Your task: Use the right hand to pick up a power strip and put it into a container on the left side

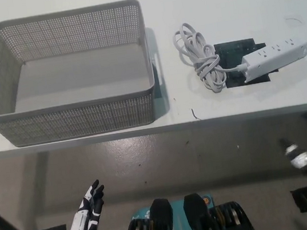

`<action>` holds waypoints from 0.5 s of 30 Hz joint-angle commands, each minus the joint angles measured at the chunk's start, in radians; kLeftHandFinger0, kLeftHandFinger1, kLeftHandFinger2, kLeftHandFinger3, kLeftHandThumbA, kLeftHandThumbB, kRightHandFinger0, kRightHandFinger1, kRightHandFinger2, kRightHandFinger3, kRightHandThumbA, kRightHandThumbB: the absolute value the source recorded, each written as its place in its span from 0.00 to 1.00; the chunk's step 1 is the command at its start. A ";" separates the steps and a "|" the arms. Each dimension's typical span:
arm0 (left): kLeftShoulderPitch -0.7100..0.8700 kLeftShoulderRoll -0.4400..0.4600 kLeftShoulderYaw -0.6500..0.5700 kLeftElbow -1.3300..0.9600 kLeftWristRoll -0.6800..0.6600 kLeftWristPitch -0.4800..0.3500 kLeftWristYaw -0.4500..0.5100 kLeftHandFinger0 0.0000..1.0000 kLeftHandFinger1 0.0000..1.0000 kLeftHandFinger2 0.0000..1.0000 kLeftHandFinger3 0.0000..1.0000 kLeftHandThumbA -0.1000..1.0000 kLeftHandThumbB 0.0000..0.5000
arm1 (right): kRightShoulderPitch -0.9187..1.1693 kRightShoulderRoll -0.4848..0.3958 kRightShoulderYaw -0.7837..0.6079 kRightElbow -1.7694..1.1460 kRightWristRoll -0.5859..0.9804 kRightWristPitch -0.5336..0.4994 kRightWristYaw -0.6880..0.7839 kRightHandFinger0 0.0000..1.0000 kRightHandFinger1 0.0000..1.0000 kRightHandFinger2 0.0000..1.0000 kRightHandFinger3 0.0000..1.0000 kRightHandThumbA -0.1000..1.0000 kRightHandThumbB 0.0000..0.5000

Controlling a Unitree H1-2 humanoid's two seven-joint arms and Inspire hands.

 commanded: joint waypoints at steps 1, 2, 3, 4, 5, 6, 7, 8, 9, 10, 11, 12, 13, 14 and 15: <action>-0.040 0.033 -0.007 -0.012 0.044 -0.115 0.013 1.00 1.00 1.00 1.00 0.96 0.47 | -0.235 -0.401 -0.274 -0.435 0.112 0.362 0.062 1.00 1.00 1.00 1.00 0.98 1.00; -0.045 0.034 -0.005 -0.012 0.045 -0.115 0.012 1.00 1.00 1.00 1.00 0.96 0.47 | -0.270 -0.446 -0.284 -0.438 0.129 0.399 0.074 1.00 1.00 1.00 1.00 0.96 1.00; -0.051 0.036 -0.004 -0.014 0.044 -0.115 0.009 1.00 1.00 1.00 1.00 0.95 0.46 | -0.336 -0.533 -0.292 -0.435 0.141 0.470 0.109 1.00 1.00 1.00 1.00 0.96 0.98; -0.051 0.036 -0.004 -0.017 0.044 -0.115 0.008 1.00 1.00 1.00 1.00 0.95 0.45 | -0.369 -0.580 -0.291 -0.433 0.130 0.517 0.134 1.00 1.00 1.00 1.00 1.00 0.99; -0.050 0.034 -0.004 -0.020 0.043 -0.115 0.007 1.00 1.00 1.00 1.00 0.94 0.45 | -0.412 -0.638 -0.281 -0.430 0.125 0.596 0.167 1.00 1.00 1.00 1.00 1.00 1.00; -0.050 0.033 -0.004 -0.020 0.042 -0.115 0.007 1.00 1.00 1.00 1.00 0.94 0.45 | -0.467 -0.690 -0.252 -0.414 0.125 0.670 0.208 1.00 1.00 1.00 1.00 1.00 1.00; -0.048 0.034 -0.003 -0.025 0.046 -0.115 0.009 1.00 1.00 1.00 1.00 0.94 0.44 | -0.546 -0.743 -0.199 -0.383 0.124 0.735 0.260 1.00 1.00 1.00 1.00 1.00 1.00; -0.049 0.034 -0.003 -0.026 0.049 -0.115 0.009 1.00 1.00 1.00 1.00 0.94 0.44 | -0.609 -0.758 -0.158 -0.355 0.147 0.765 0.288 1.00 1.00 1.00 1.00 1.00 1.00; -0.050 0.034 -0.003 -0.026 0.048 -0.115 0.009 1.00 1.00 1.00 1.00 0.94 0.44 | -0.647 -0.759 -0.135 -0.336 0.164 0.777 0.299 1.00 1.00 1.00 1.00 1.00 1.00; -0.052 0.034 -0.004 -0.025 0.047 -0.115 0.008 1.00 1.00 1.00 1.00 0.93 0.43 | -0.686 -0.765 -0.101 -0.301 0.167 0.779 0.323 1.00 1.00 1.00 1.00 1.00 1.00; -0.052 0.033 -0.004 -0.026 0.051 -0.115 0.008 1.00 1.00 1.00 1.00 0.93 0.43 | -0.719 -0.773 -0.070 -0.272 0.164 0.779 0.350 1.00 1.00 1.00 1.00 1.00 0.99; -0.053 0.032 -0.004 -0.026 0.053 -0.115 0.008 1.00 1.00 1.00 1.00 0.93 0.43 | -0.774 -0.779 -0.020 -0.230 0.150 0.779 0.401 1.00 1.00 1.00 1.00 1.00 0.91; -0.053 0.033 -0.006 -0.027 0.053 -0.115 0.007 1.00 1.00 1.00 1.00 0.93 0.43 | -0.820 -0.774 0.022 -0.194 0.137 0.779 0.444 1.00 1.00 1.00 1.00 0.97 0.87; -0.053 0.033 -0.007 -0.027 0.048 -0.115 0.004 1.00 1.00 1.00 1.00 0.92 0.44 | -0.877 -0.762 0.079 -0.134 0.111 0.768 0.499 1.00 1.00 1.00 1.00 0.98 0.91; -0.054 0.033 -0.007 -0.027 0.048 -0.115 0.003 1.00 1.00 1.00 1.00 0.92 0.44 | -0.904 -0.758 0.114 -0.095 0.078 0.741 0.532 1.00 1.00 1.00 1.00 1.00 0.86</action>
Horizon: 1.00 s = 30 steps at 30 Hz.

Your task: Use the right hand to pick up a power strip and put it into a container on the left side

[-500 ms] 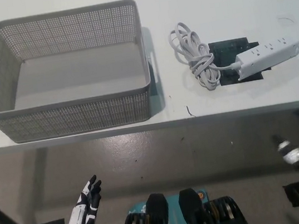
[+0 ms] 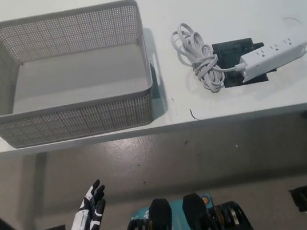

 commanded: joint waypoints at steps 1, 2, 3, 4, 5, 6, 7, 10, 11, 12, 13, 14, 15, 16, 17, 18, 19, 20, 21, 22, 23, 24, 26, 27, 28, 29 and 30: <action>-0.052 0.033 -0.007 -0.027 0.034 -0.114 0.003 1.00 1.00 1.00 1.00 0.92 0.44 | -0.505 -0.250 0.225 0.050 0.029 0.407 0.431 1.00 1.00 1.00 1.00 1.00 0.86; -0.052 0.033 -0.005 -0.025 0.031 -0.114 0.002 1.00 1.00 1.00 1.00 0.92 0.46 | -0.555 -0.222 0.279 0.117 0.008 0.396 0.476 1.00 1.00 1.00 1.00 0.99 0.74; -0.052 0.033 -0.004 -0.024 0.030 -0.114 0.002 1.00 1.00 1.00 1.00 0.93 0.46 | -0.582 -0.207 0.316 0.158 -0.020 0.375 0.504 1.00 1.00 1.00 1.00 0.98 0.69; -0.052 0.035 -0.003 -0.023 0.030 -0.114 0.002 1.00 1.00 1.00 1.00 0.93 0.46 | -0.601 -0.197 0.351 0.188 -0.049 0.357 0.523 1.00 1.00 1.00 1.00 0.98 0.68; -0.052 0.035 -0.002 -0.023 0.029 -0.114 0.001 1.00 1.00 1.00 1.00 0.93 0.47 | -0.607 -0.190 0.375 0.207 -0.076 0.337 0.532 1.00 1.00 1.00 1.00 1.00 0.68; -0.052 0.036 -0.003 -0.023 0.030 -0.114 0.001 1.00 1.00 1.00 1.00 0.93 0.46 | -0.620 -0.174 0.425 0.253 -0.140 0.300 0.551 1.00 1.00 1.00 1.00 1.00 0.73; -0.049 0.036 -0.003 -0.023 0.028 -0.114 0.000 1.00 1.00 1.00 1.00 0.93 0.46 | -0.624 -0.164 0.445 0.273 -0.152 0.293 0.557 1.00 1.00 1.00 1.00 1.00 0.74; -0.041 0.034 -0.006 -0.021 0.025 -0.115 0.000 1.00 1.00 1.00 1.00 0.91 0.46 | -0.656 -0.116 0.531 0.380 -0.201 0.260 0.579 1.00 1.00 1.00 1.00 1.00 0.79; -0.031 0.034 -0.007 -0.023 0.024 -0.114 -0.001 1.00 1.00 1.00 1.00 0.91 0.46 | -0.660 -0.110 0.555 0.396 -0.215 0.255 0.583 1.00 1.00 1.00 1.00 1.00 0.79; -0.028 0.034 -0.008 -0.023 0.026 -0.114 0.000 1.00 1.00 1.00 1.00 0.91 0.46 | -0.668 -0.099 0.587 0.422 -0.249 0.242 0.585 1.00 1.00 1.00 1.00 1.00 0.77; -0.028 0.034 -0.008 -0.023 0.029 -0.114 0.001 1.00 1.00 1.00 1.00 0.91 0.46 | -0.680 -0.087 0.619 0.454 -0.277 0.227 0.588 1.00 1.00 1.00 1.00 1.00 0.77; -0.026 0.035 -0.009 -0.021 0.027 -0.114 0.001 1.00 1.00 1.00 1.00 0.91 0.46 | -0.691 -0.079 0.643 0.479 -0.286 0.219 0.593 1.00 1.00 1.00 1.00 1.00 0.78; -0.022 0.035 -0.008 -0.020 0.025 -0.114 0.000 1.00 1.00 1.00 1.00 0.91 0.46 | -0.700 -0.072 0.665 0.499 -0.294 0.215 0.597 1.00 1.00 1.00 1.00 1.00 0.78; -0.022 0.035 -0.008 -0.018 0.026 -0.114 0.002 1.00 1.00 1.00 1.00 0.92 0.46 | -0.708 -0.066 0.680 0.521 -0.297 0.207 0.601 1.00 1.00 1.00 1.00 1.00 0.78; -0.021 0.035 -0.008 -0.016 0.028 -0.114 0.002 1.00 1.00 1.00 1.00 0.92 0.47 | -0.720 -0.056 0.698 0.555 -0.296 0.196 0.600 1.00 1.00 1.00 1.00 1.00 0.81; -0.020 0.034 -0.008 -0.014 0.027 -0.114 0.002 1.00 1.00 1.00 1.00 0.92 0.47 | -0.737 -0.035 0.718 0.612 -0.290 0.186 0.606 1.00 1.00 1.00 1.00 1.00 0.82; -0.020 0.034 -0.009 -0.013 0.024 -0.115 0.001 1.00 1.00 1.00 1.00 0.92 0.46 | -0.755 -0.023 0.744 0.649 -0.300 0.185 0.617 1.00 1.00 1.00 1.00 1.00 0.84; -0.020 0.034 -0.010 -0.013 0.023 -0.115 0.000 1.00 1.00 1.00 1.00 0.92 0.46 | -0.767 -0.015 0.765 0.670 -0.310 0.191 0.624 1.00 1.00 1.00 1.00 1.00 0.85; -0.020 0.034 -0.010 -0.013 0.021 -0.115 0.000 1.00 1.00 1.00 1.00 0.92 0.45 | -0.777 -0.006 0.784 0.690 -0.321 0.202 0.628 1.00 1.00 1.00 1.00 1.00 0.86; -0.020 0.033 -0.010 -0.013 0.019 -0.115 -0.002 1.00 1.00 1.00 1.00 0.91 0.45 | -0.783 0.001 0.796 0.706 -0.328 0.200 0.625 1.00 1.00 1.00 1.00 1.00 0.86; -0.020 0.033 -0.011 -0.014 0.017 -0.115 -0.002 1.00 1.00 1.00 1.00 0.91 0.45 | -0.790 0.006 0.809 0.723 -0.336 0.197 0.622 1.00 1.00 1.00 1.00 1.00 0.86; -0.020 0.034 -0.011 -0.016 0.021 -0.115 0.000 1.00 1.00 1.00 1.00 0.91 0.45 | -0.809 0.027 0.839 0.766 -0.364 0.197 0.616 1.00 1.00 1.00 1.00 1.00 0.94; -0.021 0.036 -0.011 -0.018 0.022 -0.115 0.002 1.00 1.00 1.00 1.00 0.91 0.44 | -0.825 0.049 0.859 0.810 -0.383 0.194 0.605 1.00 1.00 1.00 1.00 1.00 0.97; -0.021 0.036 -0.012 -0.016 0.025 -0.115 0.003 1.00 1.00 1.00 1.00 0.91 0.45 | -0.831 0.063 0.866 0.835 -0.386 0.197 0.604 1.00 1.00 1.00 1.00 1.00 0.97; -0.022 0.035 -0.013 -0.015 0.025 -0.115 0.002 1.00 1.00 1.00 1.00 0.91 0.45 | -0.837 0.075 0.873 0.859 -0.392 0.193 0.601 1.00 1.00 1.00 1.00 1.00 0.95; -0.022 0.035 -0.014 -0.015 0.026 -0.115 0.002 1.00 1.00 1.00 1.00 0.91 0.45 | -0.839 0.081 0.875 0.870 -0.396 0.189 0.598 1.00 1.00 1.00 1.00 1.00 0.95; -0.019 0.037 -0.014 -0.017 0.028 -0.115 -0.001 1.00 1.00 1.00 1.00 0.90 0.46 | -0.840 0.097 0.882 0.896 -0.408 0.182 0.586 1.00 1.00 1.00 1.00 1.00 0.95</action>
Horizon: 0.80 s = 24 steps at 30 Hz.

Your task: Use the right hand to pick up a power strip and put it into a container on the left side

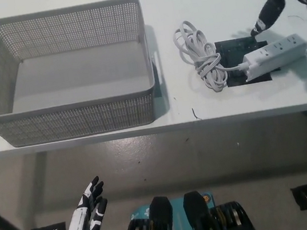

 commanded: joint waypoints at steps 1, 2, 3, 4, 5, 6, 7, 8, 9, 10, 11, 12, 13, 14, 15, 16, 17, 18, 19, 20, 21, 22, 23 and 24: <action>-0.009 0.019 -0.008 -0.017 0.013 -0.058 -0.002 1.00 1.00 1.00 1.00 0.90 0.46 | -0.084 0.032 0.015 0.075 -0.101 -0.008 0.023 1.00 1.00 1.00 1.00 1.00 0.95; -0.008 0.018 -0.009 -0.017 0.013 -0.058 -0.002 1.00 1.00 1.00 1.00 0.90 0.47 | -0.086 0.040 0.015 0.091 -0.106 -0.012 0.018 1.00 1.00 1.00 1.00 1.00 0.95; -0.007 0.018 -0.009 -0.018 0.010 -0.058 -0.004 1.00 1.00 1.00 1.00 0.89 0.47 | -0.089 0.054 0.013 0.119 -0.108 -0.019 0.008 1.00 1.00 1.00 1.00 1.00 0.96; -0.007 0.017 -0.008 -0.018 0.009 -0.058 -0.004 1.00 1.00 1.00 1.00 0.89 0.48 | -0.094 0.068 0.009 0.150 -0.109 -0.027 0.000 1.00 1.00 1.00 1.00 1.00 0.97; -0.007 0.017 -0.008 -0.018 0.009 -0.058 -0.004 1.00 1.00 1.00 1.00 0.88 0.48 | -0.098 0.077 0.005 0.175 -0.113 -0.035 -0.007 1.00 1.00 1.00 1.00 1.00 0.96; -0.007 0.017 -0.008 -0.017 0.009 -0.058 -0.003 1.00 1.00 1.00 1.00 0.88 0.48 | -0.102 0.086 0.003 0.197 -0.114 -0.042 -0.014 1.00 1.00 1.00 1.00 1.00 0.96; -0.007 0.018 -0.008 -0.017 0.010 -0.058 -0.002 1.00 1.00 1.00 1.00 0.88 0.48 | -0.104 0.096 0.000 0.217 -0.118 -0.045 -0.022 1.00 1.00 1.00 1.00 1.00 0.97; -0.005 0.018 -0.007 -0.019 0.007 -0.058 -0.004 1.00 1.00 1.00 1.00 0.87 0.47 | -0.113 0.119 -0.008 0.265 -0.117 -0.049 -0.035 1.00 1.00 1.00 1.00 1.00 0.97; -0.006 0.018 -0.007 -0.018 0.005 -0.058 -0.005 1.00 1.00 1.00 1.00 0.87 0.47 | -0.116 0.125 -0.010 0.284 -0.119 -0.053 -0.040 1.00 1.00 1.00 1.00 1.00 0.97; -0.007 0.018 -0.008 -0.018 0.004 -0.058 -0.007 1.00 1.00 1.00 1.00 0.86 0.47 | -0.119 0.131 -0.013 0.301 -0.122 -0.059 -0.045 1.00 1.00 1.00 1.00 1.00 0.98; -0.008 0.018 -0.008 -0.019 0.003 -0.058 -0.007 1.00 1.00 1.00 1.00 0.86 0.47 | -0.124 0.141 -0.009 0.320 -0.130 -0.063 -0.045 1.00 1.00 1.00 1.00 1.00 1.00; -0.009 0.016 -0.008 -0.019 0.003 -0.058 -0.006 1.00 1.00 1.00 1.00 0.86 0.47 | -0.128 0.149 -0.012 0.336 -0.130 -0.065 -0.047 1.00 1.00 1.00 1.00 1.00 1.00; -0.010 0.015 -0.008 -0.018 0.003 -0.058 -0.006 1.00 1.00 1.00 1.00 0.85 0.47 | -0.130 0.160 -0.018 0.353 -0.128 -0.064 -0.051 1.00 1.00 1.00 1.00 1.00 0.98; -0.010 0.015 -0.008 -0.018 0.002 -0.058 -0.006 1.00 1.00 1.00 1.00 0.85 0.48 | -0.131 0.167 -0.020 0.366 -0.129 -0.066 -0.054 1.00 1.00 1.00 1.00 1.00 0.98; -0.010 0.015 -0.008 -0.017 0.002 -0.058 -0.005 1.00 1.00 1.00 1.00 0.85 0.47 | -0.134 0.177 -0.018 0.386 -0.133 -0.073 -0.061 1.00 1.00 1.00 1.00 1.00 0.98; -0.012 0.016 -0.006 -0.018 0.000 -0.058 -0.005 1.00 1.00 1.00 1.00 0.85 0.47 | -0.138 0.188 -0.020 0.407 -0.131 -0.082 -0.068 1.00 1.00 1.00 1.00 1.00 0.98; -0.014 0.017 -0.005 -0.015 -0.002 -0.058 -0.006 1.00 1.00 1.00 1.00 0.85 0.46 | -0.137 0.195 -0.025 0.421 -0.128 -0.086 -0.073 1.00 1.00 1.00 1.00 1.00 0.98; -0.015 0.017 -0.004 -0.014 -0.003 -0.058 -0.006 1.00 1.00 1.00 1.00 0.85 0.46 | -0.137 0.200 -0.028 0.433 -0.128 -0.086 -0.073 1.00 1.00 1.00 1.00 1.00 0.99; -0.015 0.016 -0.004 -0.014 -0.003 -0.058 -0.005 1.00 1.00 1.00 1.00 0.85 0.46 | -0.136 0.203 -0.030 0.440 -0.128 -0.085 -0.071 1.00 1.00 1.00 1.00 1.00 0.99; -0.017 0.019 -0.003 -0.014 -0.002 -0.058 -0.006 1.00 1.00 1.00 1.00 0.85 0.46 | -0.134 0.207 -0.035 0.447 -0.126 -0.085 -0.072 1.00 1.00 1.00 1.00 1.00 0.99; -0.017 0.019 -0.003 -0.014 -0.002 -0.058 -0.006 1.00 1.00 1.00 1.00 0.85 0.46 | -0.131 0.209 -0.039 0.453 -0.125 -0.086 -0.075 1.00 1.00 1.00 1.00 1.00 0.99; -0.018 0.020 -0.004 -0.014 -0.001 -0.058 -0.006 1.00 1.00 1.00 1.00 0.85 0.45 | -0.123 0.212 -0.044 0.457 -0.125 -0.087 -0.078 1.00 1.00 1.00 1.00 1.00 0.97; -0.018 0.020 -0.004 -0.014 -0.001 -0.058 -0.007 1.00 1.00 1.00 1.00 0.85 0.45 | -0.118 0.216 -0.047 0.460 -0.127 -0.083 -0.077 1.00 1.00 1.00 1.00 1.00 0.97; -0.017 0.021 -0.005 -0.014 -0.001 -0.058 -0.008 0.99 1.00 1.00 1.00 0.85 0.45 | -0.113 0.219 -0.046 0.470 -0.129 -0.088 -0.081 1.00 1.00 1.00 1.00 1.00 0.96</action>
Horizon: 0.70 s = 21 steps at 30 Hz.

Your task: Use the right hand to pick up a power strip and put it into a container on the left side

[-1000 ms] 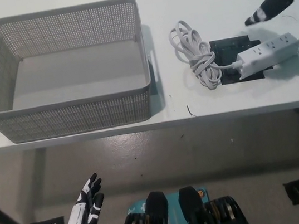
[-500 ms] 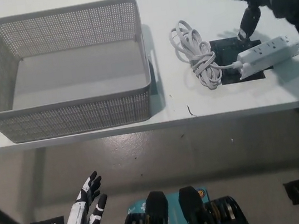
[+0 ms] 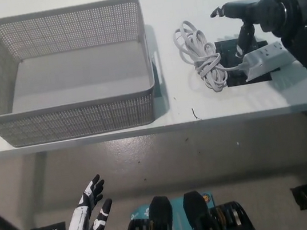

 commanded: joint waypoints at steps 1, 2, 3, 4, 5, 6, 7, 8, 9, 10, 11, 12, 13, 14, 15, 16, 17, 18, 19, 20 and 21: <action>-0.012 0.019 -0.003 -0.013 -0.002 -0.040 -0.005 0.98 1.00 1.00 1.00 0.85 0.45 | -0.055 0.000 -0.029 0.025 -0.020 -0.037 -0.053 1.00 1.00 1.00 1.00 1.00 0.96; -0.012 0.019 -0.002 -0.012 0.000 -0.040 -0.004 0.97 1.00 1.00 1.00 0.85 0.46 | -0.048 0.005 -0.038 0.035 -0.015 -0.038 -0.061 1.00 1.00 1.00 1.00 1.00 0.95; -0.012 0.017 -0.002 -0.013 0.000 -0.040 -0.004 0.96 1.00 1.00 1.00 0.85 0.45 | -0.043 0.011 -0.047 0.044 -0.010 -0.036 -0.070 1.00 1.00 1.00 1.00 1.00 0.93; -0.012 0.017 -0.002 -0.012 0.000 -0.040 -0.005 0.96 1.00 1.00 1.00 0.85 0.45 | -0.041 0.016 -0.050 0.055 -0.009 -0.039 -0.077 1.00 1.00 1.00 1.00 1.00 0.94; -0.010 0.017 -0.003 -0.013 -0.001 -0.040 -0.005 0.96 1.00 1.00 1.00 0.84 0.45 | -0.038 0.019 -0.052 0.059 -0.010 -0.040 -0.080 1.00 1.00 1.00 1.00 1.00 0.95; -0.010 0.017 -0.003 -0.012 -0.001 -0.040 -0.006 0.96 1.00 1.00 1.00 0.84 0.45 | -0.036 0.025 -0.058 0.070 -0.009 -0.041 -0.086 1.00 1.00 1.00 1.00 1.00 0.95; -0.012 0.016 -0.004 -0.009 -0.004 -0.040 -0.005 0.95 1.00 1.00 1.00 0.84 0.43 | -0.035 0.029 -0.060 0.073 -0.010 -0.035 -0.085 1.00 1.00 1.00 1.00 1.00 0.95; -0.013 0.014 -0.005 -0.010 -0.003 -0.040 -0.004 0.95 1.00 1.00 1.00 0.84 0.41 | -0.035 0.033 -0.062 0.082 -0.010 -0.038 -0.085 1.00 1.00 1.00 1.00 1.00 0.93; -0.014 0.013 -0.005 -0.010 -0.004 -0.040 -0.004 0.95 1.00 1.00 1.00 0.84 0.41 | -0.036 0.037 -0.063 0.093 -0.011 -0.043 -0.087 1.00 1.00 1.00 1.00 1.00 0.96; -0.015 0.011 -0.005 -0.011 -0.011 -0.040 -0.006 0.94 1.00 1.00 1.00 0.84 0.42 | -0.034 0.045 -0.058 0.112 -0.017 -0.044 -0.094 1.00 1.00 1.00 1.00 1.00 0.96; -0.016 0.011 -0.005 -0.012 -0.009 -0.040 -0.005 0.94 1.00 1.00 1.00 0.84 0.40 | -0.030 0.048 -0.058 0.117 -0.018 -0.043 -0.093 1.00 1.00 1.00 1.00 1.00 0.95; -0.018 0.013 -0.005 -0.012 -0.005 -0.040 -0.004 0.93 1.00 1.00 1.00 0.85 0.39 | -0.025 0.052 -0.055 0.126 -0.020 -0.044 -0.095 1.00 1.00 1.00 1.00 1.00 0.93; -0.023 0.016 -0.003 -0.013 -0.006 -0.040 -0.004 0.92 1.00 1.00 1.00 0.85 0.38 | -0.025 0.058 -0.052 0.144 -0.023 -0.050 -0.104 1.00 1.00 1.00 1.00 1.00 0.92; -0.024 0.017 -0.003 -0.013 -0.008 -0.040 -0.004 0.91 1.00 1.00 1.00 0.85 0.38 | -0.022 0.064 -0.050 0.167 -0.023 -0.061 -0.113 1.00 1.00 1.00 1.00 1.00 0.91; -0.027 0.019 -0.001 -0.013 -0.010 -0.040 -0.006 0.91 1.00 1.00 1.00 0.85 0.38 | -0.020 0.069 -0.056 0.190 -0.015 -0.069 -0.118 1.00 1.00 1.00 1.00 1.00 0.90; -0.029 0.020 0.000 -0.012 -0.011 -0.040 -0.008 0.91 1.00 1.00 1.00 0.85 0.38 | -0.019 0.070 -0.061 0.197 -0.010 -0.070 -0.119 1.00 1.00 1.00 1.00 1.00 0.93; -0.031 0.021 0.000 -0.012 -0.011 -0.040 -0.009 0.90 1.00 1.00 1.00 0.85 0.36 | -0.016 0.071 -0.068 0.208 -0.003 -0.076 -0.122 1.00 1.00 1.00 1.00 1.00 0.97; -0.031 0.022 0.000 -0.013 -0.011 -0.040 -0.010 0.89 1.00 1.00 1.00 0.85 0.36 | -0.014 0.073 -0.077 0.225 0.005 -0.086 -0.128 1.00 1.00 1.00 1.00 1.00 0.98; -0.030 0.021 0.000 -0.015 -0.012 -0.040 -0.011 0.87 0.99 1.00 1.00 0.85 0.36 | -0.012 0.074 -0.086 0.237 0.013 -0.091 -0.123 1.00 1.00 1.00 1.00 1.00 0.99; -0.034 0.021 0.000 -0.013 -0.014 -0.040 -0.013 0.86 0.98 1.00 1.00 0.85 0.36 | -0.013 0.075 -0.088 0.247 0.013 -0.094 -0.122 1.00 1.00 1.00 1.00 1.00 0.99; -0.039 0.022 0.001 -0.011 -0.013 -0.040 -0.014 0.85 0.97 1.00 1.00 0.85 0.34 | -0.012 0.076 -0.091 0.253 0.013 -0.096 -0.121 1.00 1.00 1.00 1.00 1.00 0.99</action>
